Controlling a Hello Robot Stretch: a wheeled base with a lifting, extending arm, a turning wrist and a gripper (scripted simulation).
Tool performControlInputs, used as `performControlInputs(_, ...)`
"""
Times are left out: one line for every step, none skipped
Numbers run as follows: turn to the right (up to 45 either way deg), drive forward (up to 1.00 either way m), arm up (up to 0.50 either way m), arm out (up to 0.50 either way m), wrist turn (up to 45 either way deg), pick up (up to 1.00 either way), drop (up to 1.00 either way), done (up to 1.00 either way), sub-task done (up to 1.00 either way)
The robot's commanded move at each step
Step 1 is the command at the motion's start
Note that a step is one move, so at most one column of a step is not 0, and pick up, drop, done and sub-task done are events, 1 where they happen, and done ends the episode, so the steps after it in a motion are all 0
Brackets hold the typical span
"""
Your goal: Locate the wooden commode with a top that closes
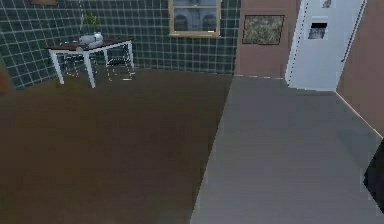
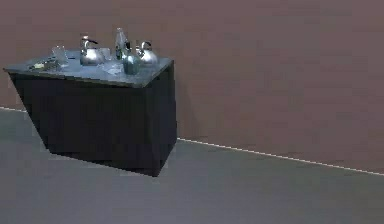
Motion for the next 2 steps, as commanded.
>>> performControlInputs(0.0,0.20,0.00,0.00,0.0,0.00,0.00,0.00,0.00)
performControlInputs(-27.0,0.00,0.00,0.00,0.0,0.00,0.00,0.00,0.00)
